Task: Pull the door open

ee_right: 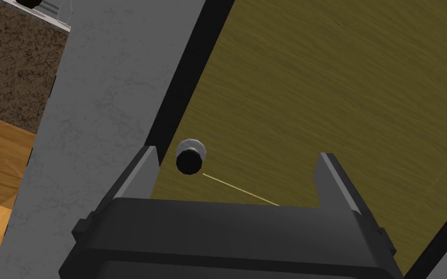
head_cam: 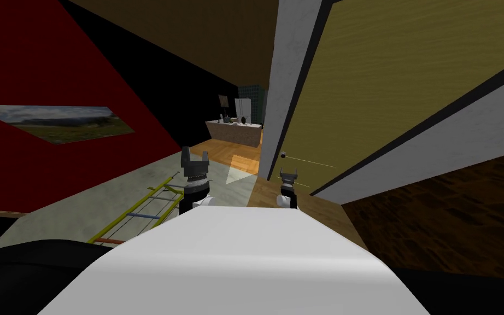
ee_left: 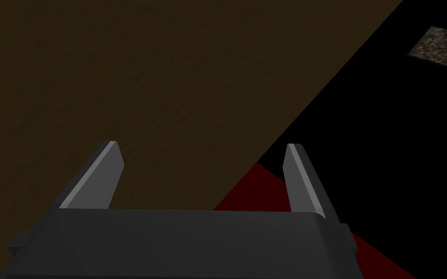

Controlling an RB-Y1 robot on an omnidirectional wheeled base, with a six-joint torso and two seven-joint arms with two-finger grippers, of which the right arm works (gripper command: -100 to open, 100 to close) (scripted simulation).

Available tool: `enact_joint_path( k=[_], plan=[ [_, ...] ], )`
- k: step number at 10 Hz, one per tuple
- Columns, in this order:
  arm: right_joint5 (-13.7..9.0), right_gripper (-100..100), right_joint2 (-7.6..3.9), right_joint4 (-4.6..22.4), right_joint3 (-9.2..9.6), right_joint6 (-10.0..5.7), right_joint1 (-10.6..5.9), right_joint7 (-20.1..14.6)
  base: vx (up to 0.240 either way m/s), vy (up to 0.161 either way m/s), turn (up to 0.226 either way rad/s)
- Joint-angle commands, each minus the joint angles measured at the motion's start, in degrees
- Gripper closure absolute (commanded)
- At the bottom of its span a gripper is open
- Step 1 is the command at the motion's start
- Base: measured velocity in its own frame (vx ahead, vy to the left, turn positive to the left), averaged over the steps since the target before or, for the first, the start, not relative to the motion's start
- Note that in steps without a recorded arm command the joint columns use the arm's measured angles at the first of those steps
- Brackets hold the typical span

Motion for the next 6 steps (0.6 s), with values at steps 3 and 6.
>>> enact_joint_path(
  k=[3,6],
  plan=[
    [-3.28,-100,-0.55,5.45,0.58,-1.25,-1.54,-4.46,0.089,-0.062,0.094],
    [-5.86,-100,-1.0,10.15,1.02,-2.31,-3.04,-7.93,0.093,-0.052,0.081]
  ],
)
